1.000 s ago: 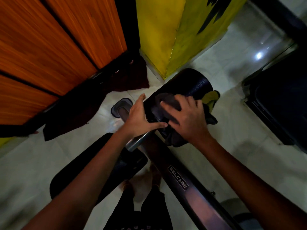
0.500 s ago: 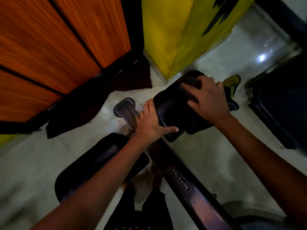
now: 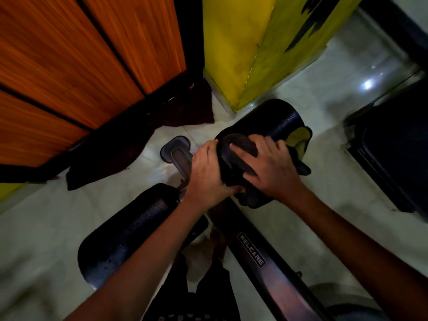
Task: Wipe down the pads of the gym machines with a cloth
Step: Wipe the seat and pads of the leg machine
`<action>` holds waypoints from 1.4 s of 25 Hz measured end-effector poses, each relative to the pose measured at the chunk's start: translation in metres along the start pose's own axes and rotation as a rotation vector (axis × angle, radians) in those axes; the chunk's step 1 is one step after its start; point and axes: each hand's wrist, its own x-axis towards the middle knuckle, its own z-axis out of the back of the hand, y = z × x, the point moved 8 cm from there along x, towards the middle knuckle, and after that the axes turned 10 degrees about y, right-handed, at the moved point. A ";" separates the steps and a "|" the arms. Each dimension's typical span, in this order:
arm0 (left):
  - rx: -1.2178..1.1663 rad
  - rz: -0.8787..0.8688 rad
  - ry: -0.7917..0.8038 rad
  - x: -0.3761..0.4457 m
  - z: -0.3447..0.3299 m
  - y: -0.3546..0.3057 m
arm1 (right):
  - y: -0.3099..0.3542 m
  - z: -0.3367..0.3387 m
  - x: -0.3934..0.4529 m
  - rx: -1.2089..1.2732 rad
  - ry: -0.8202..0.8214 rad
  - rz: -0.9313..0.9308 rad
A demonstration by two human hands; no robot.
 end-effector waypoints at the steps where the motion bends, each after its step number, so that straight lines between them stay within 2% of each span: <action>1: -0.043 -0.006 0.053 0.002 0.006 0.005 | -0.008 0.001 0.002 -0.011 0.023 0.060; 2: -0.077 -0.009 0.101 0.004 0.012 0.007 | -0.023 0.004 0.005 0.003 0.030 0.038; 4: -0.118 0.005 0.179 0.010 0.016 0.010 | -0.046 0.013 0.009 0.083 -0.001 -0.167; 5: -0.130 0.015 0.208 0.013 0.016 0.009 | -0.041 0.015 0.009 0.093 -0.013 -0.211; 6: -0.130 0.021 0.229 0.016 0.016 0.008 | -0.025 0.012 0.010 0.073 -0.015 -0.160; 8: -0.082 0.026 0.246 0.024 0.017 0.005 | 0.009 0.003 0.008 0.010 0.059 0.091; 9: -0.058 0.032 0.259 0.028 0.016 0.004 | 0.007 0.001 0.008 0.003 0.092 0.161; 10: -0.055 0.045 0.278 0.031 0.013 0.004 | -0.010 0.004 0.010 0.030 0.099 0.147; 11: -0.067 0.059 0.301 0.034 0.010 0.003 | -0.038 0.007 0.013 0.081 0.086 0.051; 13: -0.047 0.086 0.339 0.039 0.003 -0.001 | -0.102 0.014 0.013 0.206 0.073 -0.277; 15: 0.014 0.123 0.296 0.038 0.002 -0.005 | -0.123 0.014 0.011 0.204 0.078 -0.470; 16: 0.060 0.135 0.251 0.035 0.003 -0.008 | -0.114 0.014 0.013 0.165 0.069 -0.466; 19: 0.269 0.127 0.101 0.013 -0.006 -0.028 | -0.062 0.012 0.013 0.082 0.028 -0.206; 21: 0.428 0.127 0.003 0.000 -0.017 -0.040 | -0.057 0.007 0.005 0.074 0.048 -0.069; 22: 0.501 0.133 -0.039 -0.003 -0.020 -0.043 | -0.074 0.009 0.005 0.122 0.064 -0.119; 25: 0.663 0.163 -0.066 -0.005 -0.025 -0.043 | -0.127 0.015 0.006 0.258 0.037 -0.522; 26: 0.674 0.173 -0.061 -0.005 -0.026 -0.041 | -0.121 0.015 0.008 0.221 0.034 -0.552; 27: 0.661 0.171 -0.050 -0.006 -0.027 -0.041 | -0.104 0.015 0.013 0.173 0.038 -0.495; 29: 0.584 0.096 -0.031 -0.004 -0.020 -0.043 | -0.062 0.012 0.019 0.100 0.063 -0.206; 30: 0.523 0.045 -0.010 -0.001 -0.013 -0.044 | -0.054 0.011 0.019 0.073 0.086 -0.078; 31: 0.457 0.010 0.029 0.005 -0.004 -0.041 | -0.061 0.012 0.021 0.066 0.106 -0.038; 32: 0.393 0.001 0.067 0.011 0.004 -0.036 | -0.080 0.013 0.024 0.100 0.121 -0.107; 35: 0.119 0.104 0.271 0.027 0.006 -0.007 | -0.137 0.014 0.022 0.288 0.078 -0.586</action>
